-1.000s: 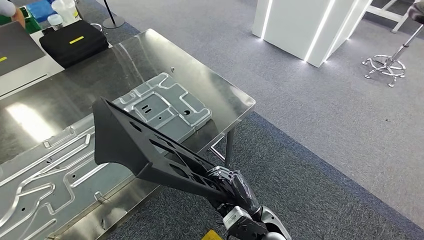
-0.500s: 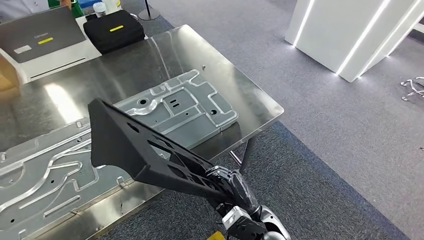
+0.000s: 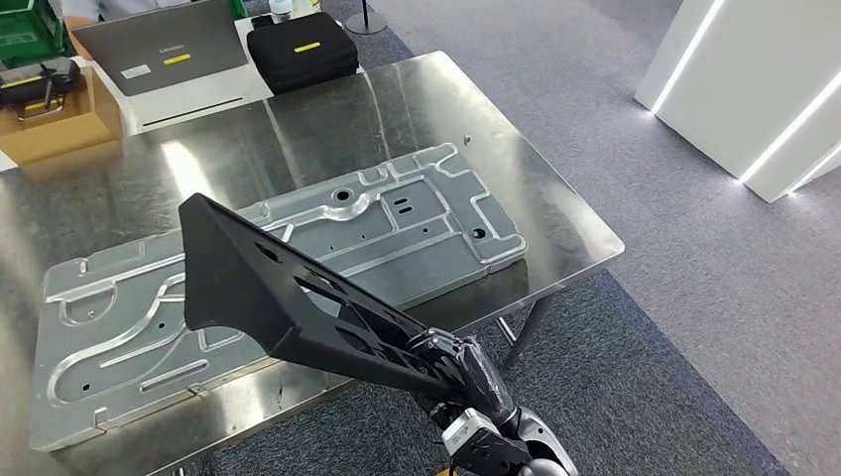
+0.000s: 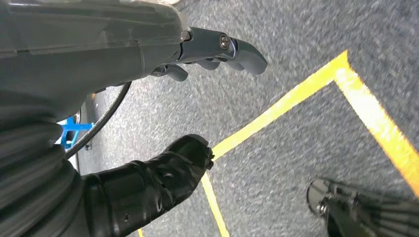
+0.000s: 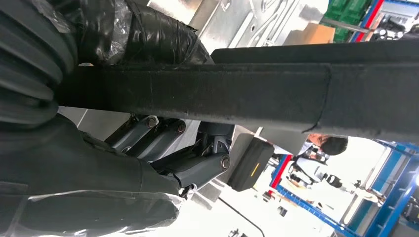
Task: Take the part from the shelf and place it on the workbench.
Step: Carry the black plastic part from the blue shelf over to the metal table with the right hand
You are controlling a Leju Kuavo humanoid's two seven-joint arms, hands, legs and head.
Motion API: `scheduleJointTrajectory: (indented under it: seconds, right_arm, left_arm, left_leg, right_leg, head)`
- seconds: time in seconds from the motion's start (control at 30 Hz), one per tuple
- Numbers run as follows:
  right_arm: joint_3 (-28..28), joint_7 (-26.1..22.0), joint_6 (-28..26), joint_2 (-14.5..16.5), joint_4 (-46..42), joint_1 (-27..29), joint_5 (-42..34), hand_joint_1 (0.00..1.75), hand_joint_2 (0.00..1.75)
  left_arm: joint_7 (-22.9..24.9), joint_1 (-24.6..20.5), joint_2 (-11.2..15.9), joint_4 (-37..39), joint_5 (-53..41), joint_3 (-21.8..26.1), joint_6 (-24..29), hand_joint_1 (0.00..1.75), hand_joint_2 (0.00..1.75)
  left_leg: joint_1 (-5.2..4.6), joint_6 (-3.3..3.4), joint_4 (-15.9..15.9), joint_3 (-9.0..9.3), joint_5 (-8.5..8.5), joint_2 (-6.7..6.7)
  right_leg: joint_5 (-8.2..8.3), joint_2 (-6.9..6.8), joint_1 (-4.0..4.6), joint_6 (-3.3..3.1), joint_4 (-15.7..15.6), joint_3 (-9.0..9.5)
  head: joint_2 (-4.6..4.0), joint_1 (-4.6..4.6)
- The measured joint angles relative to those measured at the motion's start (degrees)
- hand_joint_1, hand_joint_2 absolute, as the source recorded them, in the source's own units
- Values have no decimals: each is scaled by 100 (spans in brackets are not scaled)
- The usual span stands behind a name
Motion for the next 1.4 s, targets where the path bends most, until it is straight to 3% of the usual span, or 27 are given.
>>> scheduleJointTrajectory:
  seconds: [0.03, 0.1, 0.17, 0.2, 0.23, 0.27, 0.3, 0.37, 0.43, 0.47, 0.53, 0.6, 0.67, 0.7, 0.73, 0.77, 0.8, 0.83, 0.9, 0.97, 1.07, 1.13, 1.2, 1.27, 1.3, 1.33, 1.4]
  right_arm:
    - [0, 0, 0, -1, -1, -4, 0, 175, 175]
    - [0, 0, 0, -1, -4, -6, 0, 175, 175]
    - [0, 0, 0, -1, -11, 3, 0, 175, 175]
    - [0, 1, 0, -2, -14, 8, 0, 175, 175]
    - [0, 1, 0, -2, -14, 15, 0, 175, 175]
    - [0, 1, 0, -3, -14, 19, 0, 175, 175]
    - [0, 1, 0, -3, -14, 20, 0, 175, 175]
    - [0, 1, 0, -3, -14, 18, 0, 175, 175]
    - [0, 0, -2, -4, -16, 12, 1, 175, 175]
    - [0, 0, -3, -5, -18, 9, 1, 175, 175]
    - [0, 0, -4, -8, -21, 3, 0, 175, 175]
    - [0, 1, -3, -9, -26, -6, -7, 175, 175]
    - [0, 3, -2, -16, -27, 8, -20, 175, 175]
    - [0, 5, -2, -22, -27, 21, -26, 175, 175]
    - [0, 7, -2, -30, -27, 32, -31, 175, 175]
    - [0, 10, -2, -37, -27, 38, -35, 175, 175]
    - [0, 13, -1, -43, -27, 39, -39, 175, 175]
    - [0, 18, 0, -46, -27, 39, -45, 175, 175]
    - [0, 30, 5, -51, -26, 32, -60, 175, 175]
    - [0, 43, 22, -53, -24, 9, -93, 175, 175]
    - [-1, 74, 48, -38, -10, -75, -151, 175, 175]
    - [-8, 115, 48, -6, 3, -203, -220, 175, 175]
    - [-38, 188, 41, 37, 23, -359, -344, 175, 175]
    - [-80, 282, 39, 73, 55, -512, -472, 175, 175]
    - [-102, 318, 40, 92, 70, -580, -517, 175, 175]
    - [-122, 341, 42, 112, 84, -642, -547, 175, 175]
    - [-154, 345, 37, 158, 99, -757, -571, 175, 175]
  left_arm:
    - [0, 8, 1, 0, 0, 0, -1, 0, 175]
    - [2, 15, 2, 0, 0, 1, -1, 0, 175]
    - [3, 2, 2, -1, 0, 1, -1, 0, 175]
    - [3, -4, 2, -1, 0, 1, -1, 0, 175]
    - [3, -6, 2, -1, 0, 1, -1, 0, 175]
    - [3, -1, 2, -1, 0, 1, -1, 0, 175]
    - [3, 6, 3, 0, 0, 1, -1, 0, 175]
    - [2, 11, 5, 0, 0, 1, -3, 0, 175]
    - [-3, -2, 5, -1, -1, 1, -7, 0, 175]
    - [-5, -6, 4, -1, -1, 1, -9, 0, 175]
    - [-8, 3, 5, -1, -3, 1, -10, 0, 175]
    - [-9, 7, 10, -2, -5, 1, -10, 0, 175]
    - [-10, -2, 16, -2, -11, 2, -13, 0, 175]
    - [-10, -6, 17, -2, -15, 3, -16, 0, 175]
    - [-10, -7, 17, -2, -19, 3, -21, 0, 175]
    - [-10, -4, 17, -1, -23, 3, -24, 0, 175]
    - [-10, 0, 17, -1, -26, 3, -26, 0, 175]
    - [-10, 3, 17, 0, -28, 3, -28, 0, 175]
    - [-10, -7, 12, -1, -33, 3, -34, 0, 175]
    - [-11, -39, 6, -2, -46, 2, -50, 0, 175]
    - [-11, -51, 7, -2, -83, 1, -70, 0, 175]
    - [-7, -36, 8, -1, -117, 1, -85, 0, 175]
    - [-1, -42, 7, 0, -154, 1, -96, 0, 175]
    - [5, -52, 7, -1, -187, 1, -100, 0, 175]
    - [8, -52, 7, -1, -196, 1, -102, 0, 175]
    - [11, -50, 8, -1, -203, 1, -103, 0, 175]
    - [14, -57, 9, -1, -208, 1, -104, 0, 175]
  left_leg:
    - [9, -30, 11, -10, -7, 7]
    - [0, -81, 228, -107, -156, 212]
    - [10, -126, 859, -409, -494, 492]
    - [26, -152, 1225, -594, -645, 554]
    - [46, -178, 1482, -724, -714, 589]
    - [67, -202, 1546, -760, -677, 613]
    - [89, -224, 1384, -680, -539, 645]
    - [107, -253, 659, -312, -196, 841]
    - [87, -199, 158, -65, -52, 992]
    - [68, -155, 92, -41, -67, 1005]
    - [60, -58, 79, -43, -55, 889]
    - [66, 23, 52, -26, -34, 790]
    - [64, 79, 42, -24, -19, 691]
    - [54, 96, 43, -27, -16, 639]
    - [43, 104, 43, -29, -15, 584]
    - [32, 108, 44, -27, -15, 532]
    - [23, 107, 44, -25, -12, 480]
    - [17, 102, 44, -24, -6, 431]
    - [11, 77, 46, -33, 10, 344]
    - [2, 29, 45, -53, 26, 265]
    - [3, -59, 59, -97, 43, 186]
    - [4, -109, 379, -249, -181, 354]
    - [21, -160, 1101, -560, -603, 550]
    - [43, -198, 1625, -768, -798, 610]
    - [49, -208, 1588, -723, -736, 625]
    - [54, -208, 1311, -556, -584, 641]
    - [46, -176, 495, -93, -273, 691]
  right_leg:
    - [14, -60, -5, -22, -34, 25]
    - [46, -188, -30, -75, -113, 82]
    - [52, -333, -27, -105, -143, 102]
    - [46, -412, -23, -110, -143, 101]
    - [39, -490, -22, -112, -141, 102]
    - [30, -563, -25, -107, -138, 104]
    - [18, -628, -31, -94, -130, 108]
    - [-27, -740, -33, -39, -87, 115]
    - [-81, -829, -7, 32, -33, 117]
    - [-97, -872, 9, 64, -23, 123]
    - [-119, -933, -3, 124, -22, 154]
    - [-272, -755, -36, 181, 159, 101]
    - [-618, -462, -45, 195, 776, -183]
    - [-781, -383, -38, 187, 1167, -384]
    - [-868, -343, -29, 175, 1474, -555]
    - [-843, -322, -19, 156, 1594, -644]
    - [-712, -304, -11, 128, 1484, -621]
    - [-514, -262, -1, 93, 1169, -489]
    - [-177, -34, 25, 30, 380, -119]
    - [-65, 90, 47, -1, 10, 51]
    - [1, -79, 46, -62, -47, 65]
    - [57, -178, 18, -122, -91, 66]
    - [75, -263, 22, -148, -89, 36]
    - [76, -334, 26, -150, -67, 2]
    - [76, -359, 25, -149, -56, -10]
    - [75, -376, 24, -146, -46, -17]
    - [67, -400, 36, -120, -25, -20]
  head:
    - [0, 1]
    - [0, -7]
    - [0, -13]
    - [0, -13]
    - [0, -13]
    - [0, -14]
    - [0, -14]
    - [0, -16]
    - [0, -4]
    - [0, 5]
    - [0, 17]
    - [0, 18]
    - [0, 20]
    - [0, 22]
    - [0, 22]
    - [0, 22]
    - [0, 22]
    - [0, 22]
    - [0, 21]
    - [0, 20]
    - [0, 20]
    - [0, 15]
    - [0, 10]
    - [0, 11]
    - [0, 11]
    - [0, 10]
    - [0, 10]
